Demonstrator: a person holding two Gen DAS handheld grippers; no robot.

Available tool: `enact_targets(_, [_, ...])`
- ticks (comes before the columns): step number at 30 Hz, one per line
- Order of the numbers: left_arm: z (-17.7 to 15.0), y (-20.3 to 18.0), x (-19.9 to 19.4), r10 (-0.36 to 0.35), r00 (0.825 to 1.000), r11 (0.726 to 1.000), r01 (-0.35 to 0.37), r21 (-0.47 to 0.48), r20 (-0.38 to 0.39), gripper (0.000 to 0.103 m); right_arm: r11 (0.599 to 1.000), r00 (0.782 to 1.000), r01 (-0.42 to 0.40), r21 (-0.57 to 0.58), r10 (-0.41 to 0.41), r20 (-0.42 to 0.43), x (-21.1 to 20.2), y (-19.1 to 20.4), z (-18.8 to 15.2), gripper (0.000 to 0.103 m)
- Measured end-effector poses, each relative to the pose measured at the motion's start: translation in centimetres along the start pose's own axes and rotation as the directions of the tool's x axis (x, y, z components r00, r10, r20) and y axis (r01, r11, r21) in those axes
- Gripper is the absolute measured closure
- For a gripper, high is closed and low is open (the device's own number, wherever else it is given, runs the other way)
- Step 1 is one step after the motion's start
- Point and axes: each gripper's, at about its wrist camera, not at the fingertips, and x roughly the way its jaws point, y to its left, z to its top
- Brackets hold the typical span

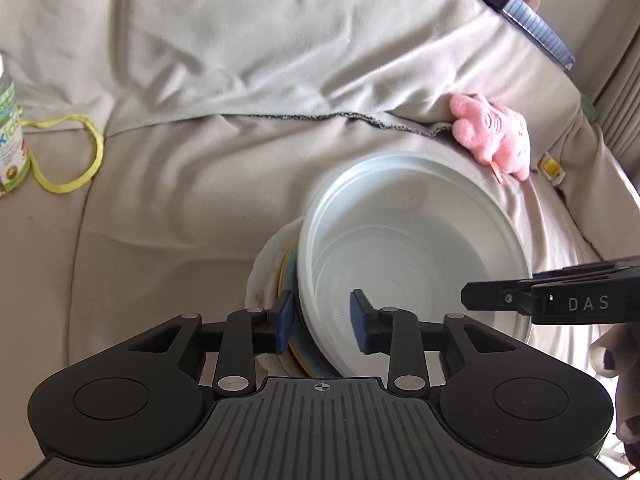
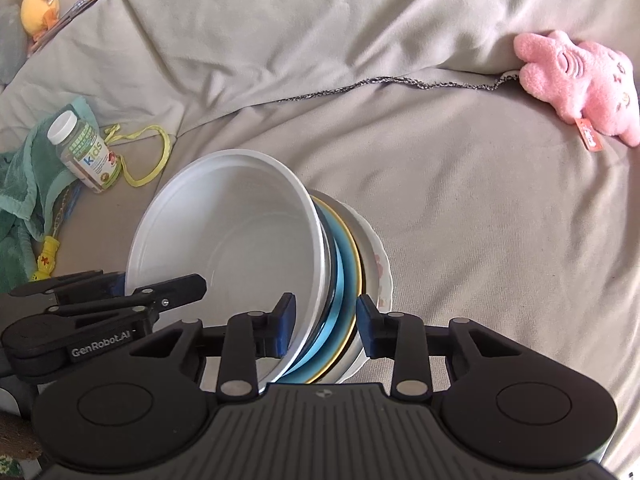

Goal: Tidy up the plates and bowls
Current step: 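Set the bowl stack down level in the steel bowl with both grippers, then open both grippers and pull them back from the bowl stack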

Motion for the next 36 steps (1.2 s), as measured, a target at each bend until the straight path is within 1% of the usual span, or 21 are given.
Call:
enact_targets(4, [-0.3,-0.2,-1.8,0.023,0.997,1.0,-0.024,0.015,0.077,0.072,1.0,1.0,0.015,-0.018,-0.015,0.02,0.4,0.1,-0.5,0.07])
enact_targets(7, [-0.5,-0.6,-3.2,0.071,0.983,0.996,-0.078,0.037,0.167,0.072,1.0,1.0,0.015,-0.009,-0.015,0.022,0.7,-0.1,-1.0,0.07])
enact_targets(8, [-0.5,-0.8,-3.3,0.083,0.979,0.994,-0.094,0.047,0.184,0.072,1.0,0.999,0.017,-0.009,-0.017,0.028,0.7,-0.1,-1.2,0.07])
enact_targets(11, [-0.6,-1.3,-3.1,0.1,0.975,0.991,-0.116,0.071,0.2,0.07,0.999,0.998,0.032,-0.01,-0.032,0.047,0.8,-0.1,-1.5,0.069])
enact_targets(14, [-0.6,-1.4,-2.7,0.117,0.973,0.987,-0.136,0.088,0.2,0.069,1.0,0.998,0.031,0.002,-0.031,0.052,1.0,-0.3,-1.7,0.065])
enact_targets(16, [-0.7,-1.5,-2.4,0.127,0.969,0.984,-0.15,0.097,0.211,0.068,0.999,0.996,0.048,-0.015,-0.047,0.07,1.0,-0.1,-1.9,0.062])
enact_targets(18, [-1.0,-1.7,-2.2,0.137,0.964,0.981,-0.164,0.103,0.227,0.068,0.998,0.993,0.047,-0.028,-0.044,0.105,0.8,0.1,-2.3,0.06])
enact_targets(20, [-1.3,-1.8,-2.6,0.129,0.957,0.982,-0.16,0.103,0.259,0.069,0.998,0.988,0.026,-0.05,-0.018,0.156,0.0,0.2,-3.0,0.06])
enact_targets(22, [-2.0,-2.0,-3.7,0.117,0.943,0.983,-0.154,0.097,0.312,0.069,0.998,0.976,-0.014,-0.067,0.028,0.216,-1.4,0.1,-4.0,0.058])
enact_targets(23, [-2.5,-2.2,-4.4,0.116,0.932,0.984,-0.156,0.092,0.343,0.069,0.997,0.968,-0.034,-0.072,0.051,0.246,-2.2,0.0,-4.6,0.054])
enact_targets(24, [-3.3,-2.5,-5.2,0.122,0.916,0.983,-0.165,0.082,0.383,0.069,0.996,0.956,-0.055,-0.077,0.074,0.282,-3.2,-0.3,-5.2,0.049])
enact_targets(25, [-4.1,-2.8,-6.0,0.133,0.899,0.982,-0.178,0.069,0.418,0.069,0.995,0.944,-0.063,-0.079,0.085,0.32,-4.1,-0.6,-6.0,0.046])
enact_targets(26, [-5.3,-3.2,-6.8,0.148,0.876,0.979,-0.194,0.054,0.46,0.069,0.995,0.931,-0.063,-0.08,0.088,0.355,-4.9,-0.8,-6.8,0.043])
enact_targets(27, [-6.6,-3.6,-7.6,0.161,0.855,0.978,-0.207,0.04,0.493,0.069,0.995,0.917,-0.061,-0.085,0.089,0.388,-5.7,-1.1,-7.7,0.042])
enact_targets(28, [-7.9,-3.9,-8.1,0.168,0.841,0.978,-0.209,0.023,0.515,0.069,0.994,0.901,-0.057,-0.092,0.091,0.424,-6.4,-1.5,-8.9,0.042])
enact_targets(30, [-11.1,-4.6,-8.7,0.16,0.822,0.984,-0.18,-0.017,0.546,0.069,0.993,0.868,-0.055,-0.106,0.1,0.487,-7.4,-2.1,-11.7,0.039])
enact_targets(31, [-12.8,-5.1,-8.8,0.142,0.817,0.988,-0.155,-0.024,0.559,0.069,0.992,0.853,-0.052,-0.113,0.103,0.511,-7.7,-2.5,-13.2,0.036])
enact_targets(32, [-14.3,-5.6,-8.6,0.125,0.816,0.99,-0.136,-0.023,0.564,0.069,0.992,0.843,-0.044,-0.114,0.099,0.529,-7.7,-2.8,-14.5,0.034])
enact_targets(33, [-16.0,-6.3,-8.5,0.117,0.817,0.992,-0.128,-0.02,0.565,0.069,0.994,0.834,-0.033,-0.103,0.084,0.545,-7.7,-3.2,-16.1,0.033])
enact_targets(34, [-17.3,-7.0,-8.2,0.116,0.819,0.991,-0.129,-0.016,0.562,0.069,0.995,0.832,-0.027,-0.093,0.074,0.55,-7.5,-3.6,-17.6,0.033])
enact_targets(36, [-19.8,-8.3,-7.6,0.112,0.828,0.991,-0.134,0.001,0.55,0.069,0.996,0.836,-0.016,-0.085,0.06,0.545,-6.9,-4.3,-20.2,0.033])
